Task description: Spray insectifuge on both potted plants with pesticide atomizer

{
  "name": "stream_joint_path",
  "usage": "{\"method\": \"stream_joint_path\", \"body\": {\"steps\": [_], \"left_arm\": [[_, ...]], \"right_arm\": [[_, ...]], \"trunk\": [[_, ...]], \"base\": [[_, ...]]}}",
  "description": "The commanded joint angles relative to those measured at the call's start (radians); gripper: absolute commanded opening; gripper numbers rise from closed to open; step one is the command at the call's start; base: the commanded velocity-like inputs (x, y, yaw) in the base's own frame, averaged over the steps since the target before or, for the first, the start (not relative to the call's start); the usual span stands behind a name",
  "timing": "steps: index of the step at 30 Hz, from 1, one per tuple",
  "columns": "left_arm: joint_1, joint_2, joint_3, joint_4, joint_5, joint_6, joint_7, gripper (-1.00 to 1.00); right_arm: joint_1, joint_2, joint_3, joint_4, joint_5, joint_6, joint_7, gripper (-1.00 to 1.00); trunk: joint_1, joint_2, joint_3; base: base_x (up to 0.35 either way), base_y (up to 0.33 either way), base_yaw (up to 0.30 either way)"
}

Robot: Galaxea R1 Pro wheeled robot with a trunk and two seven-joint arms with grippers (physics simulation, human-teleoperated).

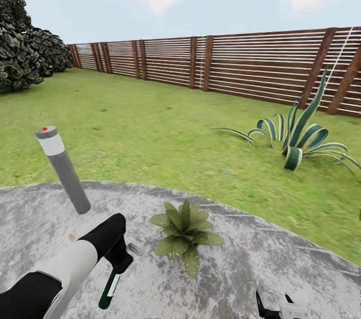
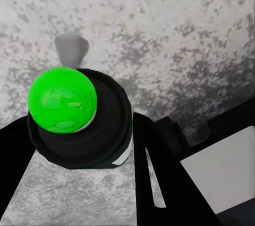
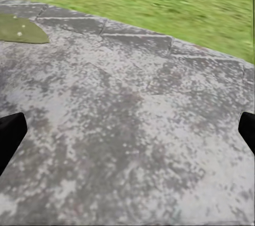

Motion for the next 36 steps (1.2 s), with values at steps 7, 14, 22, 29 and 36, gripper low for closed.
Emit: {"method": "stream_joint_path", "body": {"steps": [7, 14, 22, 29, 36], "left_arm": [[0.0, 0.002, -0.001, -0.003, -0.008, 0.004, -0.011, -1.0], [0.0, 0.002, -0.001, -0.003, -0.008, 0.004, -0.011, -1.0], [0.0, 0.001, -0.004, -0.003, -0.008, 0.002, -0.01, -1.0], [0.0, 0.001, -0.003, -0.005, -0.009, 0.002, -0.009, -1.0], [-0.003, 0.002, -0.001, -0.006, -0.01, 0.002, -0.009, -1.0]], "right_arm": [[-0.001, 0.0, -0.009, 0.001, 0.006, -0.003, 0.005, 1.0], [-0.001, 0.0, -0.009, 0.001, 0.006, -0.003, 0.005, 1.0], [-0.001, 0.0, -0.009, 0.001, 0.007, -0.004, 0.005, 1.0], [-0.001, 0.0, -0.009, 0.001, 0.007, -0.004, 0.005, 1.0], [-0.001, 0.0, -0.009, 0.001, 0.007, -0.003, 0.005, 1.0]], "trunk": [[0.0, 0.0, -0.001], [0.0, 0.0, -0.001], [0.0, 0.0, -0.001], [0.0, 0.0, -0.001], [0.0, 0.0, -0.001]], "base": [[-0.03, 0.305, -0.29], [0.0, 0.31, -0.3], [0.0, 0.233, -0.142], [0.0, 0.002, -0.045], [0.0, 0.0, -0.256]]}}
